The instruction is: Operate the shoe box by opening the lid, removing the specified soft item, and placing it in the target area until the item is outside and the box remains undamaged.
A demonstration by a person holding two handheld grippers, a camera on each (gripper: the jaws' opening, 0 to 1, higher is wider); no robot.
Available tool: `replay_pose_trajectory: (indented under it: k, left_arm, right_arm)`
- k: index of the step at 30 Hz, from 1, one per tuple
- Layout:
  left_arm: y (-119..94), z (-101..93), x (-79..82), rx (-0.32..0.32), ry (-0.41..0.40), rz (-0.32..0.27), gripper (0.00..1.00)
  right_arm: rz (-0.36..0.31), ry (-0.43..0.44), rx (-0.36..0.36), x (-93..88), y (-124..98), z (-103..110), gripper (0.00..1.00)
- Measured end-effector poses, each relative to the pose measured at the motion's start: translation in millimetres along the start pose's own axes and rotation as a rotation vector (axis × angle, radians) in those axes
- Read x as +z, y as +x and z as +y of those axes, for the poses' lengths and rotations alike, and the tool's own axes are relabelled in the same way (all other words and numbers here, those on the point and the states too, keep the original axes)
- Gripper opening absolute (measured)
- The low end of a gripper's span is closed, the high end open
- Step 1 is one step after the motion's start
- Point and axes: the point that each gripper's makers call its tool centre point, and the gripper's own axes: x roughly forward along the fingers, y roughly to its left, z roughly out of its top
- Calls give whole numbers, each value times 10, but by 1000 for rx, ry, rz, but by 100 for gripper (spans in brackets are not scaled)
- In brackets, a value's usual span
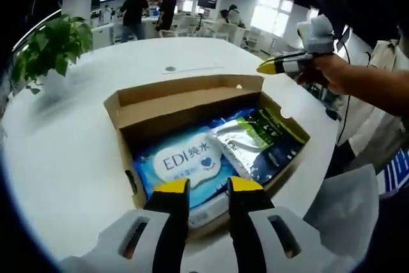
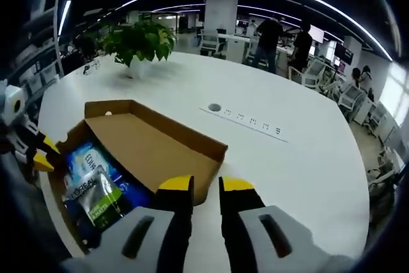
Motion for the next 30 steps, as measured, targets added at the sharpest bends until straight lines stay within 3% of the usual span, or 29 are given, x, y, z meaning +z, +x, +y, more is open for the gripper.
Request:
replay_pose_trajectory:
  k: [16, 22, 30]
  left_arm:
    - [261, -230, -33, -72, -37, 33, 21]
    - [350, -289, -85, -106, -117, 54, 21]
    - [455, -355, -68, -122, -120, 71, 20]
  right_arm:
    - [-2, 13, 12, -126, -169, 111, 13]
    - [-9, 17, 21, -131, -221, 190, 12]
    - [-10, 14, 26, -152, -246, 222, 11]
